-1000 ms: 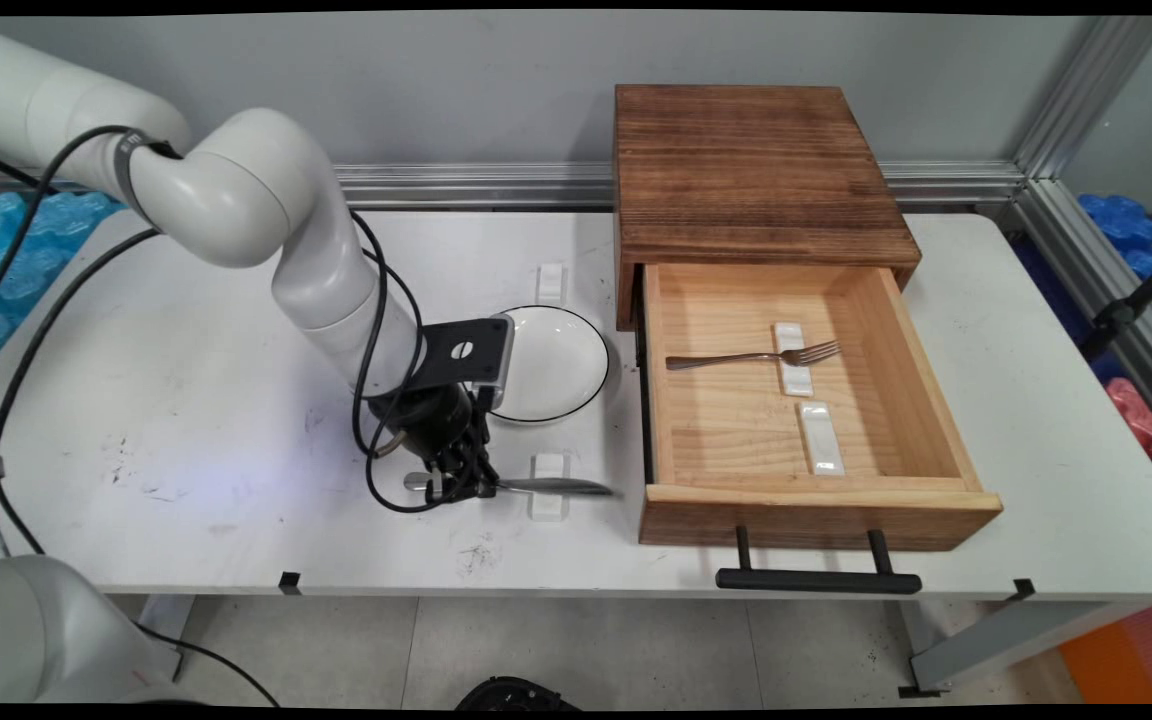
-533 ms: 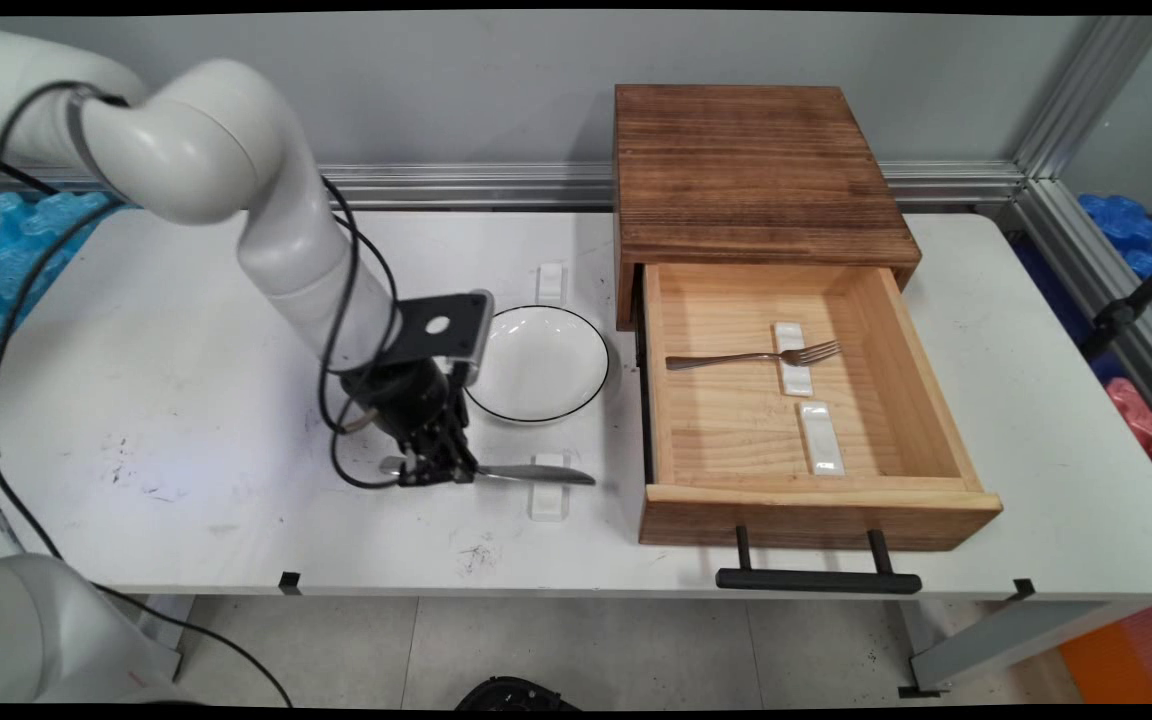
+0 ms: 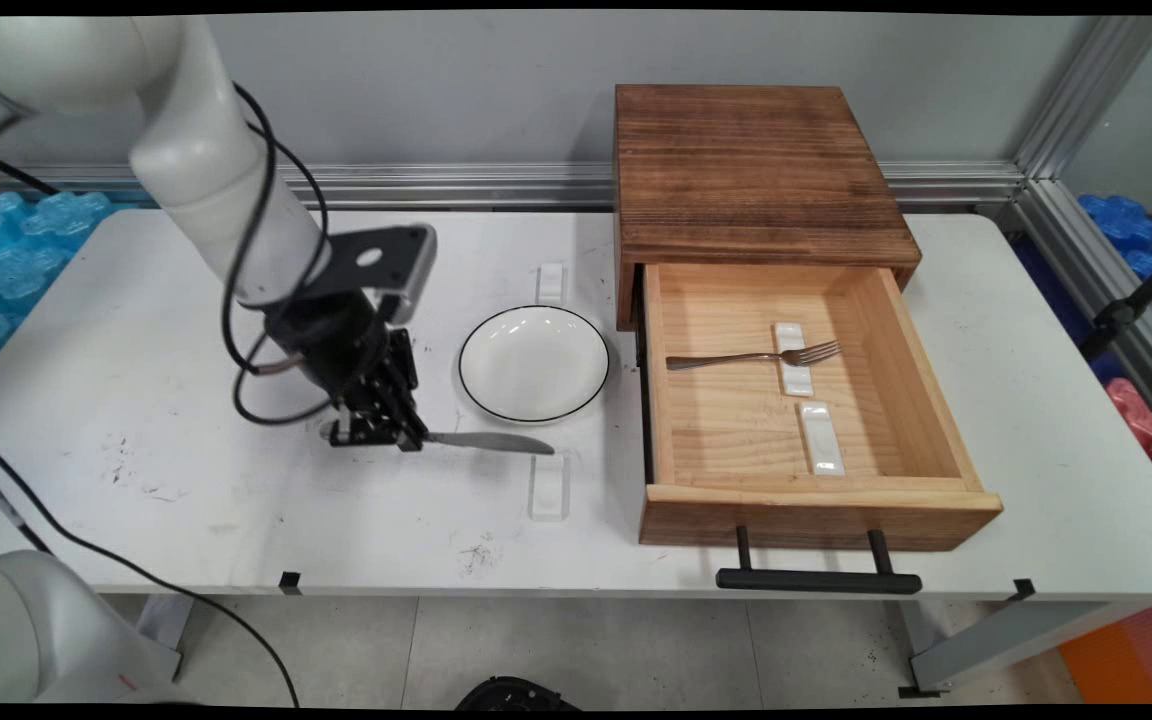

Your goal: Place the picked object into the drawer

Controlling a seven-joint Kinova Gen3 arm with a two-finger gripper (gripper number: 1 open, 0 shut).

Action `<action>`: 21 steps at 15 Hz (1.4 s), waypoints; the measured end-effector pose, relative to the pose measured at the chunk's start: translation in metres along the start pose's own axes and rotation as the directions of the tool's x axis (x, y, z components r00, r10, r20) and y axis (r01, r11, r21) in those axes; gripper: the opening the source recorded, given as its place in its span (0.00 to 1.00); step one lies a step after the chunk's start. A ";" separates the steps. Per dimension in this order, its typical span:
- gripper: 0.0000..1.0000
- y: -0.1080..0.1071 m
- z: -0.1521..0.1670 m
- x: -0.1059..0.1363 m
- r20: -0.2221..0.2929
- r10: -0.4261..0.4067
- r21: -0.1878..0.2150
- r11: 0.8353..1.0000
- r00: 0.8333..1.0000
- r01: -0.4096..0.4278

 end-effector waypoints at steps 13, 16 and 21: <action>0.00 -0.021 -0.099 0.082 -0.131 -0.049 0.030 0.998 0.990 0.053; 0.00 -0.028 -0.095 0.117 -0.166 -0.049 0.044 0.997 0.985 0.057; 0.00 -0.037 -0.071 0.173 -0.211 -0.034 0.058 0.997 0.977 0.047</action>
